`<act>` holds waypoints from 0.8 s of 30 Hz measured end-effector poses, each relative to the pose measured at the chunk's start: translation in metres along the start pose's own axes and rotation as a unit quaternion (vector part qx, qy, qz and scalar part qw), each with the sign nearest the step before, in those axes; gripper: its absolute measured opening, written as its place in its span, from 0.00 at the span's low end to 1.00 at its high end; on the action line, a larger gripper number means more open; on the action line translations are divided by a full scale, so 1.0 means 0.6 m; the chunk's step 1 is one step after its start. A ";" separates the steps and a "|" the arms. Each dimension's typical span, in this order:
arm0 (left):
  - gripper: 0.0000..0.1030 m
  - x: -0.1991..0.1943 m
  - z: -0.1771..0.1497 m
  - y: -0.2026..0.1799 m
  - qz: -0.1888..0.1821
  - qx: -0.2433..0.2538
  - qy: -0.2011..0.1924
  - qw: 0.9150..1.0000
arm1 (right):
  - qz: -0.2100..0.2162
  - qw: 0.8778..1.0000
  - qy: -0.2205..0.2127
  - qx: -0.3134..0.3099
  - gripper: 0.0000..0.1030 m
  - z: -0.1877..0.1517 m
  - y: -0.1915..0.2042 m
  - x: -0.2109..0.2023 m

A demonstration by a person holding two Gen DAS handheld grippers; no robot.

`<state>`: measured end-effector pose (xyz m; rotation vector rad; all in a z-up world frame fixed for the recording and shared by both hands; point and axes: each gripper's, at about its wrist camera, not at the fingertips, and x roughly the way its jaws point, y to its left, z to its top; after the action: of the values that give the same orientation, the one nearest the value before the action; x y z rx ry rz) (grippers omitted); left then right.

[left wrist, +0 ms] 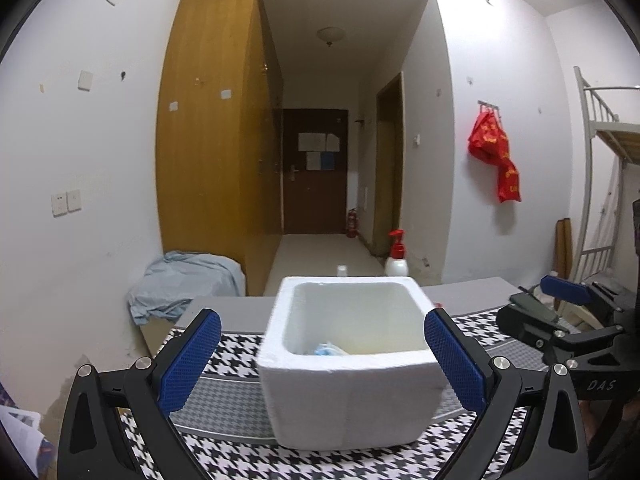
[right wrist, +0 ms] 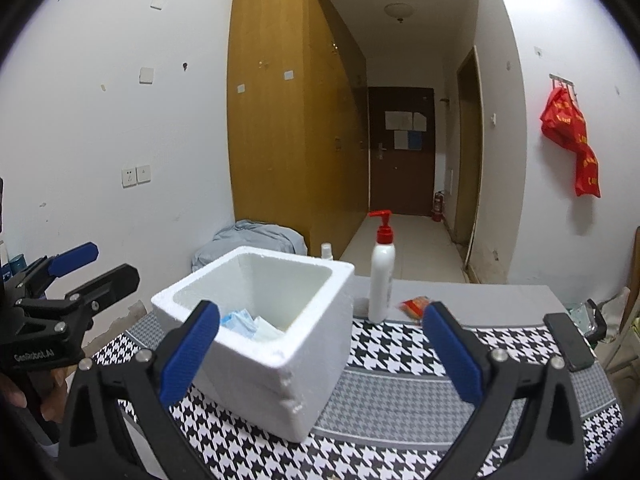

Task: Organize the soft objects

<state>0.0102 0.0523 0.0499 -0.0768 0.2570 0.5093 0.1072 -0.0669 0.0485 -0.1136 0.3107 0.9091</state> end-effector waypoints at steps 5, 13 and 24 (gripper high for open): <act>0.99 -0.009 -0.010 -0.007 0.006 0.002 -0.001 1.000 | -0.011 1.000 -0.007 0.012 1.00 -0.017 -0.001 -0.022; 0.99 -0.035 -0.019 -0.019 -0.005 -0.006 -0.018 1.000 | -0.026 0.999 -0.027 0.012 1.00 -0.045 0.006 -0.067; 0.99 -0.075 -0.055 -0.049 -0.031 0.007 -0.033 0.999 | -0.031 0.998 -0.041 0.029 1.00 -0.084 0.001 -0.106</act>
<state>-0.0203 0.0010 0.0302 -0.0543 0.1938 0.4468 0.0591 -0.1261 0.0205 -0.0314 0.2552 0.8399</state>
